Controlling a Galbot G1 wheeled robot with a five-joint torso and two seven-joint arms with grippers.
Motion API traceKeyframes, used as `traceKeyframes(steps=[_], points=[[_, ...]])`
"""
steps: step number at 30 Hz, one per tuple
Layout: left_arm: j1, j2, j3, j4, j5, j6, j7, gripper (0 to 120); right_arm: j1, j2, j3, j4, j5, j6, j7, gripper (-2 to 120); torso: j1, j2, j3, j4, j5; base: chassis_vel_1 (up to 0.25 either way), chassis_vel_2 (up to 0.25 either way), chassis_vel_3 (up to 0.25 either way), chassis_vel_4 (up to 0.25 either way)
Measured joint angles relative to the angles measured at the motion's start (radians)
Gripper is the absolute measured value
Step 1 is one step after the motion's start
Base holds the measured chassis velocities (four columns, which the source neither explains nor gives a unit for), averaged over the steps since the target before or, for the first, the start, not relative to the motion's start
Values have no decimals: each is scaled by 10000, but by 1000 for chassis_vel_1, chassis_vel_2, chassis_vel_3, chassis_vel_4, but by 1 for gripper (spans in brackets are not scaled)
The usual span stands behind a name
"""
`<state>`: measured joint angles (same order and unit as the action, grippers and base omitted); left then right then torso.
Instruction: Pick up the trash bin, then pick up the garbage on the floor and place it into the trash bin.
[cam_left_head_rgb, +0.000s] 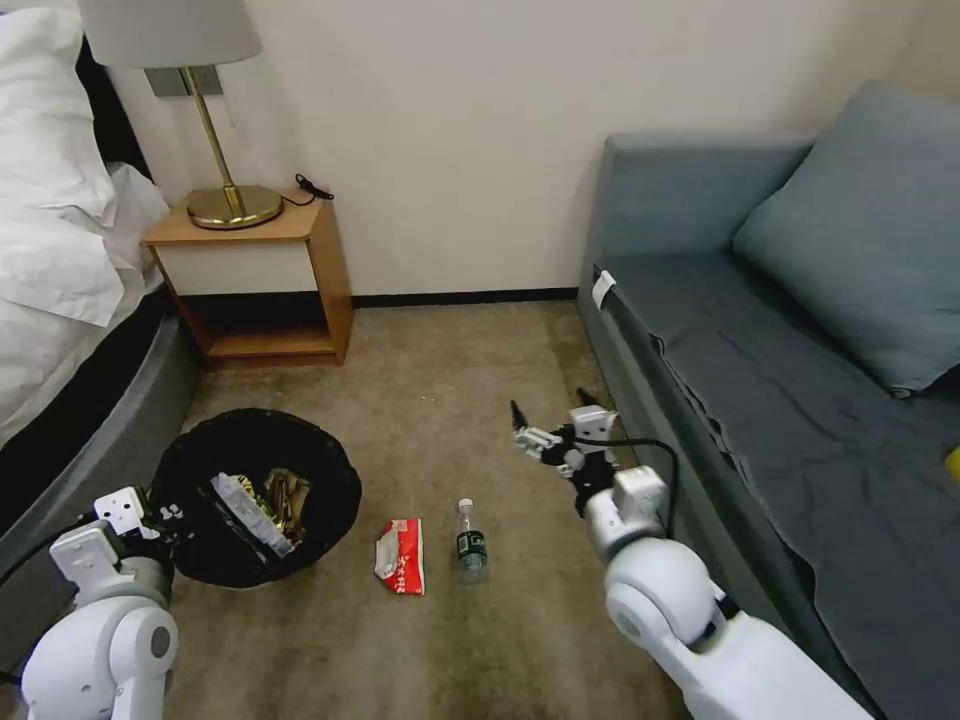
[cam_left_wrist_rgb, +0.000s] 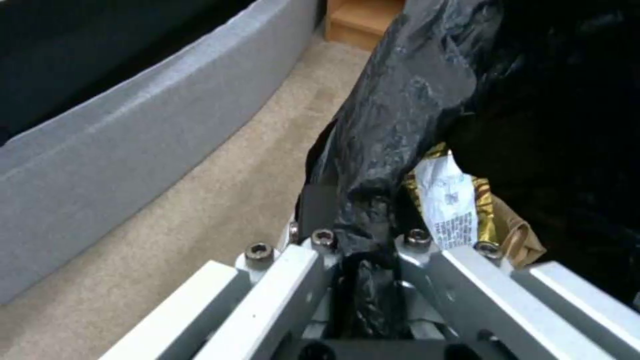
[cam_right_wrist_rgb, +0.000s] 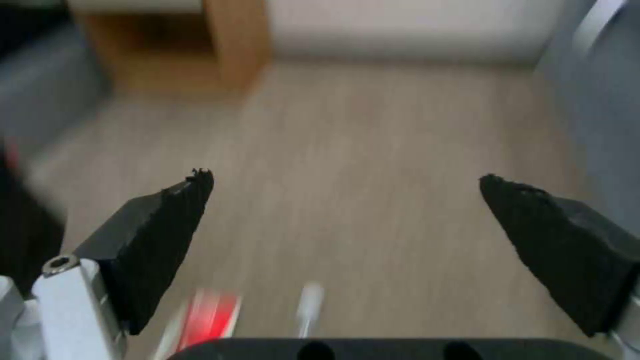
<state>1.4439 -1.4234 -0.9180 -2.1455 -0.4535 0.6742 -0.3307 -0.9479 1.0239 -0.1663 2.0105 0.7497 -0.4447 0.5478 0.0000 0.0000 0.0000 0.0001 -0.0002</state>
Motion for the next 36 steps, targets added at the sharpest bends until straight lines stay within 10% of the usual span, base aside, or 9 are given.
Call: traceKeyframes(steps=[5, 12, 36], points=[[-33, 5, -19, 1, 9, -13, 4, 3, 1696, 203, -1710, -1412, 2674, -1538, 1046, 100, 0, 0, 1, -1, 0, 0, 0, 0, 0], [-66, -11, -95, -70, 7, -13, -5, 3, 3101, 1368, -3134, -3570, 3319, -1678, 1113, 100, 0, 0, 1, 1, 1, 0, 0, 0, 0], [422, -247, -685, -706, 24, -72, -24, 3, 3656, 3423, -4541, -9503, 658, -205, -1080, 100, 1, 0, 0, -1, 2, 0, 0, 0, 0]])
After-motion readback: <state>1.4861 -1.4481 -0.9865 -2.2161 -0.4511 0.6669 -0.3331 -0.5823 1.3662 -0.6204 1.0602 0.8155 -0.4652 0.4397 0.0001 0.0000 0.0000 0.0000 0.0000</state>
